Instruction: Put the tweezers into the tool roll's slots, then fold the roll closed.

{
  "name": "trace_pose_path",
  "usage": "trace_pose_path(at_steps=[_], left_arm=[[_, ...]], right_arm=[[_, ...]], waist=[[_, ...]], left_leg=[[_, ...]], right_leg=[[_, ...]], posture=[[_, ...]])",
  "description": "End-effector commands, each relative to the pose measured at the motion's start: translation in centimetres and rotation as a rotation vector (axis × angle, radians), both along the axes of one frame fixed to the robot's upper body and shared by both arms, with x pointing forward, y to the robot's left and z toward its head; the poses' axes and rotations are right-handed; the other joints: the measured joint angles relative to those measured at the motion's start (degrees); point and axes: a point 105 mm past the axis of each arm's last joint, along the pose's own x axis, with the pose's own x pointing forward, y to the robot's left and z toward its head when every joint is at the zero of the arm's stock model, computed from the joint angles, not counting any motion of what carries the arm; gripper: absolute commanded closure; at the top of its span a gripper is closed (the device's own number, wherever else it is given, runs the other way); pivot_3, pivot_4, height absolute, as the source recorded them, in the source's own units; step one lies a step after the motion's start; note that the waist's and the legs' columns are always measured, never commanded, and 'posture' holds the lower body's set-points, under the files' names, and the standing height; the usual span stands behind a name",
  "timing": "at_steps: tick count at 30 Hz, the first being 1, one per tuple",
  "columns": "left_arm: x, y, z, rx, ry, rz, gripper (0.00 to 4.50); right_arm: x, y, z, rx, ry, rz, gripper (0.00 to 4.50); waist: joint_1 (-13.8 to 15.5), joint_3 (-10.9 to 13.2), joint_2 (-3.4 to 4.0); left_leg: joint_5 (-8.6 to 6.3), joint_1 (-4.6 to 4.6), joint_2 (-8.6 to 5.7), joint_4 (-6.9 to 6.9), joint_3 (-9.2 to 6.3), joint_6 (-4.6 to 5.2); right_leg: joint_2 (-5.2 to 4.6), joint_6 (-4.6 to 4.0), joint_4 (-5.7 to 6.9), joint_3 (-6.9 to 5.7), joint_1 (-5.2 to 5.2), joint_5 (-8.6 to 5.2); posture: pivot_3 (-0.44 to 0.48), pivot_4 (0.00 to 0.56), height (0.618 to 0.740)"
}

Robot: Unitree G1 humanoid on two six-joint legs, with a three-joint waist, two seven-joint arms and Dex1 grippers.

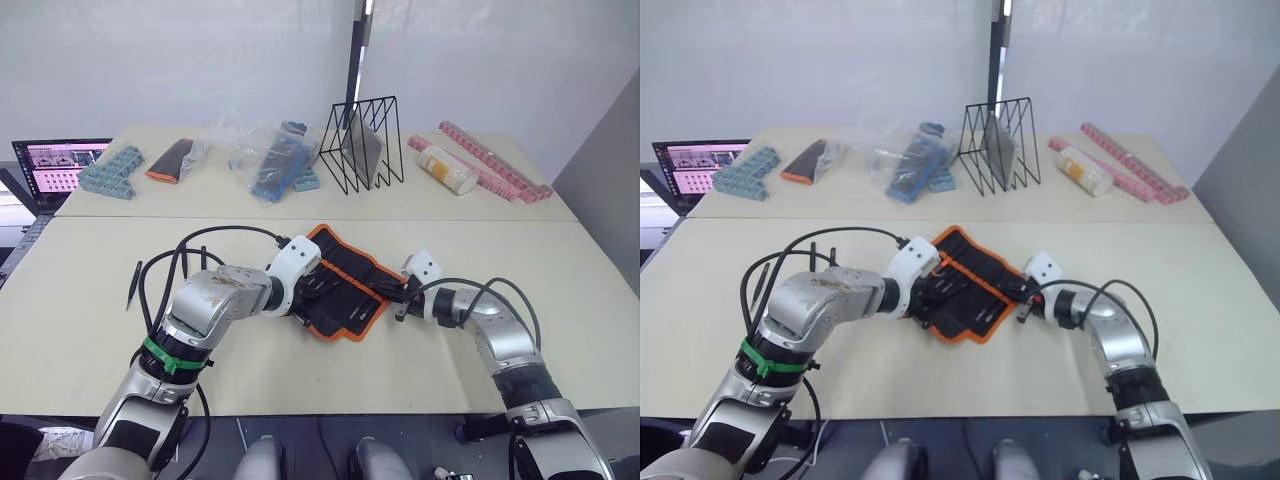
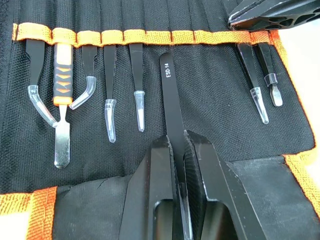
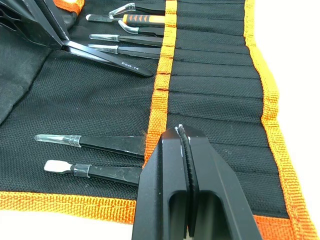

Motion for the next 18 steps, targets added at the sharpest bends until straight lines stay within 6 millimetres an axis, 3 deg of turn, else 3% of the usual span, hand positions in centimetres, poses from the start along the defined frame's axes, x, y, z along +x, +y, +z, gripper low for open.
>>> trace_pose_path(at_steps=[1, 8, 18], left_arm=[[0.6, -0.4, 0.8, -0.011, -0.058, -0.004, 4.49], [1.7, -0.8, 0.4, -0.012, -0.080, 0.008, 4.49], [3.4, -3.0, -0.3, -0.059, -0.108, -0.016, 4.49]], right_arm=[[-0.2, 0.2, -0.7, -0.019, 0.029, 0.016, 4.50], [-0.5, 0.5, -1.0, -0.015, 0.037, 0.024, 4.50], [-0.9, 0.8, -1.3, -0.013, 0.052, 0.042, 4.50]], waist=[[0.02, 0.00, 0.00], [0.03, 0.00, 0.00], [0.12, 0.00, 0.00]], left_leg=[[0.00, 0.00, 0.00, 0.00, 0.00, 0.00], [0.00, 0.01, -0.01, 0.01, 0.01, 0.00], [0.00, 0.01, -0.03, 0.04, 0.02, 0.00]], right_leg=[[0.00, 0.00, 0.00, 0.00, 0.00, 0.00], [0.00, 0.00, 0.00, 0.00, 0.02, 0.00], [-0.02, 0.00, 0.01, -0.02, 0.03, 0.00]], posture=[[0.000, 0.150, 0.685], [0.000, 0.150, 0.685], [0.000, 0.150, 0.685]])
